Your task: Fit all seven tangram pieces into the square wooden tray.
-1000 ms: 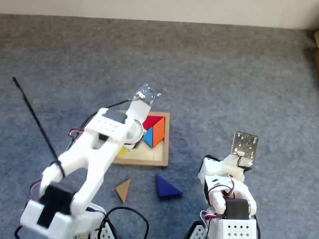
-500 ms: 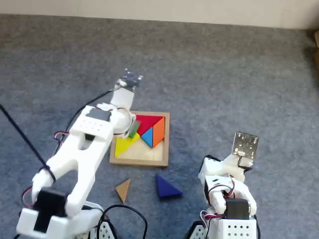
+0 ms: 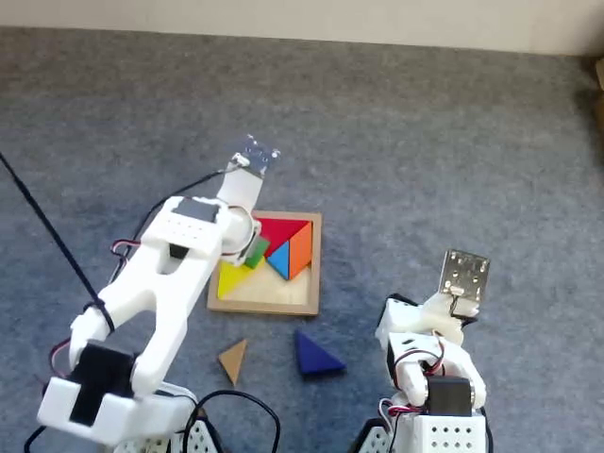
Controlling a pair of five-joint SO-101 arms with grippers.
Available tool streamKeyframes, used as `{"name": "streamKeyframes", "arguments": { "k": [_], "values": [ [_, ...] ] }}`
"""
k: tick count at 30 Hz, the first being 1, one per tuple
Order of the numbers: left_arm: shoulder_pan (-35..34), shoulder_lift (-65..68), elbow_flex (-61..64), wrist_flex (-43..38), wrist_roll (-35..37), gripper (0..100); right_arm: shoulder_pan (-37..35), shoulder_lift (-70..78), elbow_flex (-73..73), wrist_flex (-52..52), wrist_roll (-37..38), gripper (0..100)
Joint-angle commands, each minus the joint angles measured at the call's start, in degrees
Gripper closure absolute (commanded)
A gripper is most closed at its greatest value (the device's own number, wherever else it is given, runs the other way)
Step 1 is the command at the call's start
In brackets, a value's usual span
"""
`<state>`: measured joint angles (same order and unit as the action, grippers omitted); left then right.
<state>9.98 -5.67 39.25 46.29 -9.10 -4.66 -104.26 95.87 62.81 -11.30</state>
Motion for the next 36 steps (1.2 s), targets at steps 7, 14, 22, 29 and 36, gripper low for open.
{"name": "streamKeyframes", "arguments": {
  "k": [7,14,22,29,36],
  "values": [
    [7.2,-10.7,10.6,1.1,-0.7,87,0.5,-1.5,7.3,-1.0,0.8,99.0],
    [10.4,-10.9,12.3,0.8,-0.7,87,0.5,-1.5,7.3,-1.0,0.8,99.0],
    [10.4,-9.9,11.1,0.7,-0.7,87,0.5,-1.3,7.1,-1.2,0.8,99.0],
    [7.4,-18.4,12.4,1.1,-0.3,87,0.5,-1.2,7.1,-1.3,0.8,99.0],
    [3.7,-31.7,21.1,-3.6,-0.3,87,0.5,-1.3,7.1,-1.3,0.8,99.0]
  ]
}}
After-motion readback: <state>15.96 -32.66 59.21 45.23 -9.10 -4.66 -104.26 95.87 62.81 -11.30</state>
